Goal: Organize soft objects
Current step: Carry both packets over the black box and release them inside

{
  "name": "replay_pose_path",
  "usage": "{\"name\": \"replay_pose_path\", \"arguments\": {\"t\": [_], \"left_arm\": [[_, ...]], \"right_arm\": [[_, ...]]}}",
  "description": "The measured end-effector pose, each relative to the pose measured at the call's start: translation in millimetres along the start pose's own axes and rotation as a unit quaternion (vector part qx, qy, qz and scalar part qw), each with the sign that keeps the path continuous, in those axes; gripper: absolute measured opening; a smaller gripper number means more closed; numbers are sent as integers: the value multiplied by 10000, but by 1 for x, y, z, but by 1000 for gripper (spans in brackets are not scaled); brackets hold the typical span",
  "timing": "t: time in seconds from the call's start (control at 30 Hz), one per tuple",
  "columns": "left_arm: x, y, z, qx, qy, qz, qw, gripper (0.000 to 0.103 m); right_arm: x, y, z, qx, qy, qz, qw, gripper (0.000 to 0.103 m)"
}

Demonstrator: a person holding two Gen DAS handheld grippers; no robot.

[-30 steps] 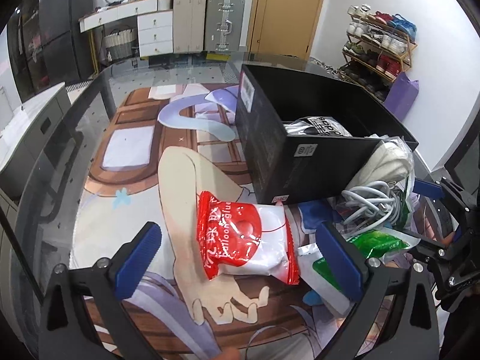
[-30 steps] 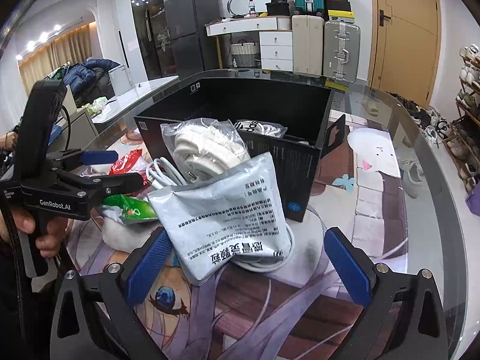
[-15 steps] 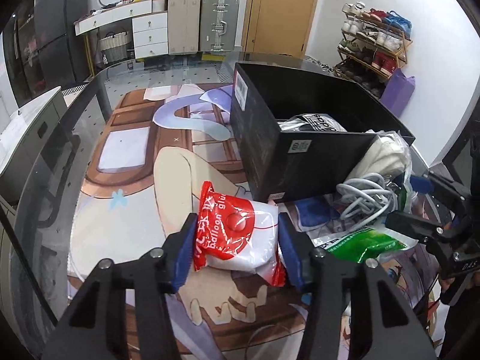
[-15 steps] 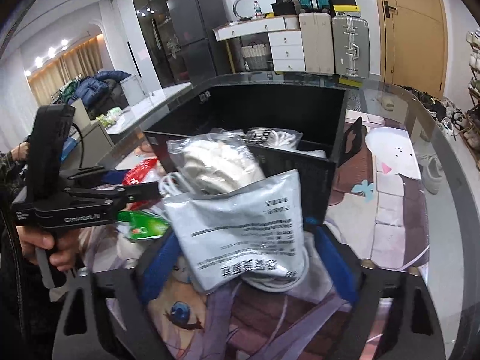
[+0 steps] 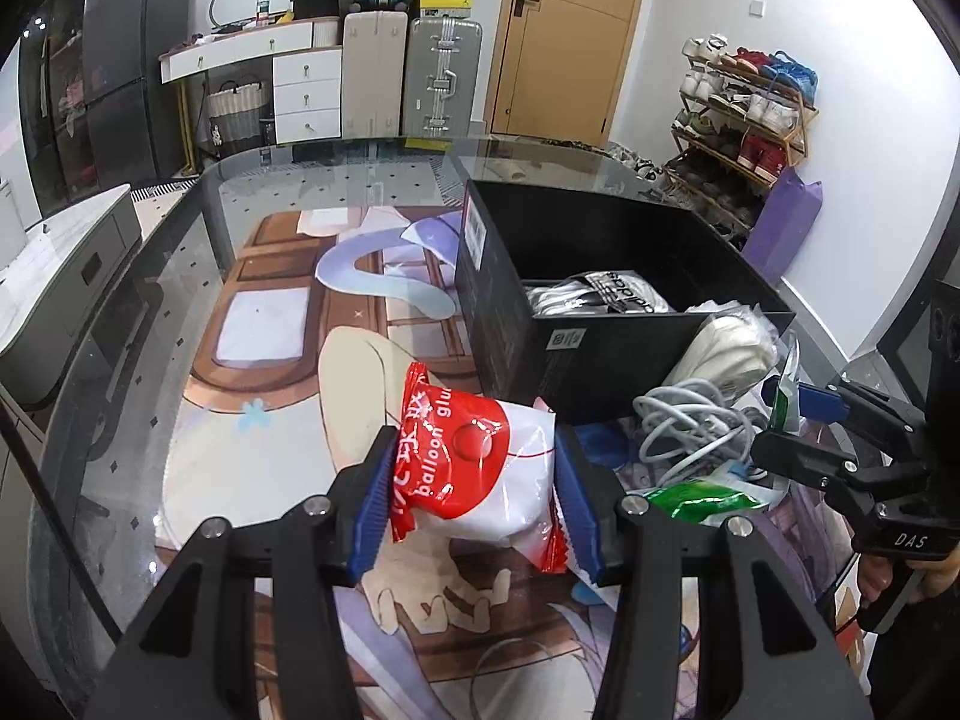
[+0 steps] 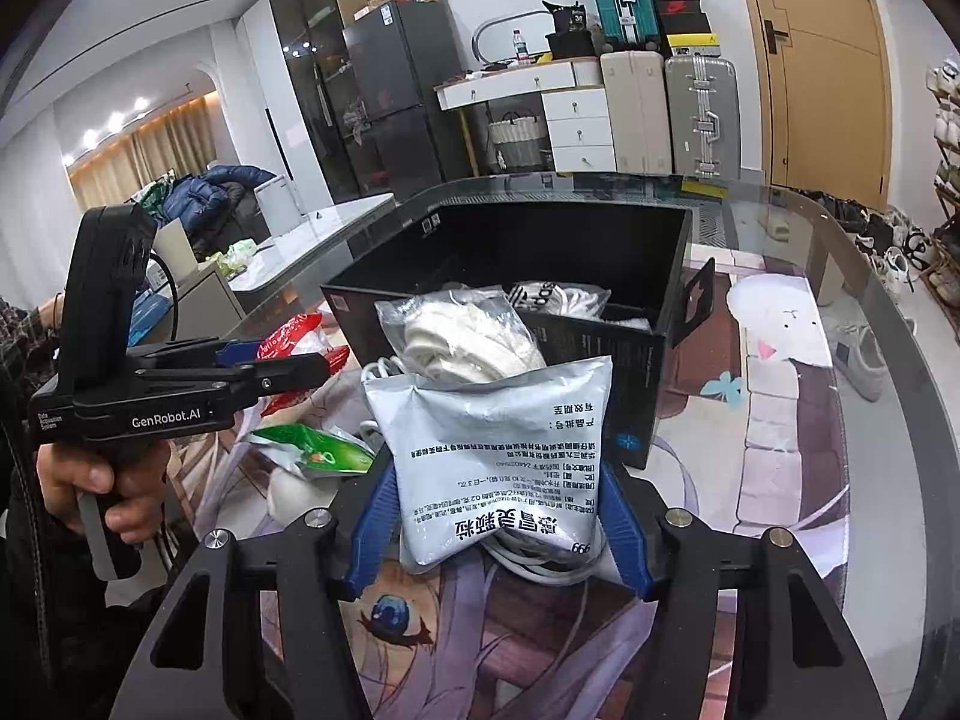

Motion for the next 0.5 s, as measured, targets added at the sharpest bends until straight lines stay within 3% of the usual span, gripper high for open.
{"name": "replay_pose_path", "arguments": {"t": [0.5], "left_arm": [[33, -19, 10, -98, 19, 459, 9989, 49]], "right_arm": [[41, -16, -6, 54, -140, 610, 9980, 61]]}}
Point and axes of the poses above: each gripper's, at about its wrist camera, not at the fingertips, and x roughly against the way its jaws point, z to its right, y to its underside, the point moved 3 cm from there along -x, roughly the way its jaws point, and after that the axes turned 12 degrees about -x, right-handed, at the moved point
